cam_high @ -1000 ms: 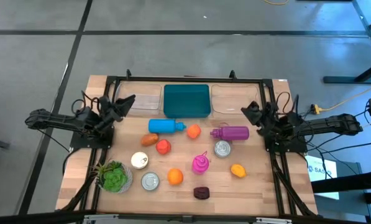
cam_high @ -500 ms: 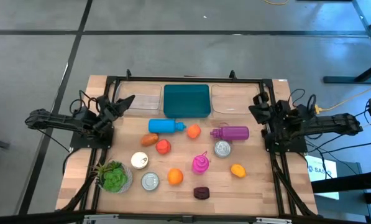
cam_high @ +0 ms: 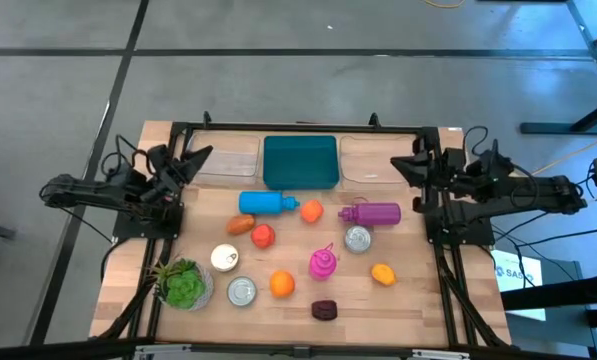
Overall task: Pick & Place Food Item
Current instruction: Put the pink tumbler into the right transparent bin
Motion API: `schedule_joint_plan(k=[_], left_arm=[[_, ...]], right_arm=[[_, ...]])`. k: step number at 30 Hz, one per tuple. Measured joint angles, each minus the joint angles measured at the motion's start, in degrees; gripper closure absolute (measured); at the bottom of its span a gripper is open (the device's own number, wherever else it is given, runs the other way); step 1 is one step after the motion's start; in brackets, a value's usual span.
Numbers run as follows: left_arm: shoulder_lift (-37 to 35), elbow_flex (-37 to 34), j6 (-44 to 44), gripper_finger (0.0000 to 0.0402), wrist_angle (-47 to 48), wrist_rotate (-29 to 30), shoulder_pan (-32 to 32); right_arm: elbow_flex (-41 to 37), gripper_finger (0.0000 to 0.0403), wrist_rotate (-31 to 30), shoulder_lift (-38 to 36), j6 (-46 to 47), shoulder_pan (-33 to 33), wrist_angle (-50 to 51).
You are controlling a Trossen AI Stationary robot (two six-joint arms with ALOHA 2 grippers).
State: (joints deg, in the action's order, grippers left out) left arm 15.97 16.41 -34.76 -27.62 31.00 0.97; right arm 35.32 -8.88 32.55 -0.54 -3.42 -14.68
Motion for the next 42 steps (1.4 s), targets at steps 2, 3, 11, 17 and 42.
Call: schedule_joint_plan(k=[2, 3, 11, 17, 42], left_arm=[[0.0, 1.2, 0.5, 0.0075, 2.7, 0.0, 0.0], [0.0, 1.6, 0.5, 0.0075, 3.8, 0.0, 0.0], [0.1, 2.0, 0.2, 0.0075, 7.6, 0.0, 0.0], [0.0, 2.0, 0.2, 0.0075, 8.2, -0.2, 0.0], [0.0, 2.0, -1.5, 0.0075, 10.7, -1.1, 0.0]], right_arm=[[1.1, 0.038, 1.2, 1.0, -0.1, 0.0, 2.7], [1.9, 0.038, 1.3, 1.6, 0.0, 0.0, 4.5], [13.0, 0.0363, -2.3, 11.1, 0.4, 0.0, 26.0], [19.6, 0.03, -2.0, 18.6, 3.7, 0.0, 39.2], [21.8, 0.0166, 17.3, 30.4, 22.0, -6.9, 35.1]])
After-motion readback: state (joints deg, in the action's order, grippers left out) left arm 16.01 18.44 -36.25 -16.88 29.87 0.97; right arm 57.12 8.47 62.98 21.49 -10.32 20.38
